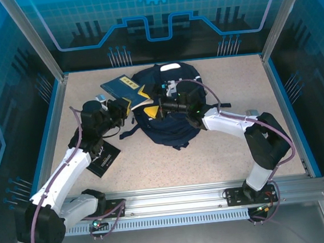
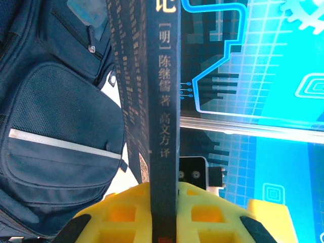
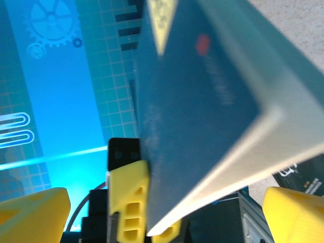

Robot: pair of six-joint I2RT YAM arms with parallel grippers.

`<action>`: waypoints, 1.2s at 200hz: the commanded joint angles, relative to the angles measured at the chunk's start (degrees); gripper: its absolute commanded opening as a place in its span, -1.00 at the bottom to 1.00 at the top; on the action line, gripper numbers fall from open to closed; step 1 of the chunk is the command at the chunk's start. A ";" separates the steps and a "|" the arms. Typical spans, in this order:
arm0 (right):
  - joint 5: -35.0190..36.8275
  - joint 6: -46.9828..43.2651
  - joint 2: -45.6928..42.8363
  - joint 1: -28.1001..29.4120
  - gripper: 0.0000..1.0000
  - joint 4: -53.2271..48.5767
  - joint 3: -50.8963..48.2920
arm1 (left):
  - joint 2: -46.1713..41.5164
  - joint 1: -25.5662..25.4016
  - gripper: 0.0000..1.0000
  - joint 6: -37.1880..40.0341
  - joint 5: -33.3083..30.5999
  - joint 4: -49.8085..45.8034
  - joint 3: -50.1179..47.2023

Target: Pack books, pencil case, and school supplies into a backpack

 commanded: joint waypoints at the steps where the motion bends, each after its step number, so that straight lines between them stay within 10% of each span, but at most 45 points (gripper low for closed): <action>1: 0.58 2.85 1.72 0.34 0.95 4.55 0.32 | -0.13 -0.53 -0.92 -0.38 0.31 3.91 -0.52; 176: 2.56 1.21 3.53 -0.58 -0.34 1.93 3.66 | -0.09 -1.15 -0.86 0.07 4.44 3.55 -2.38; 208: 1.77 -0.16 3.23 -0.93 -0.71 -0.10 4.45 | -1.00 -1.15 -0.65 1.03 5.04 2.15 -3.71; 240: 1.43 -6.01 0.55 -2.09 -0.92 -7.30 4.52 | -2.32 -1.16 0.06 6.15 4.39 -5.58 -2.41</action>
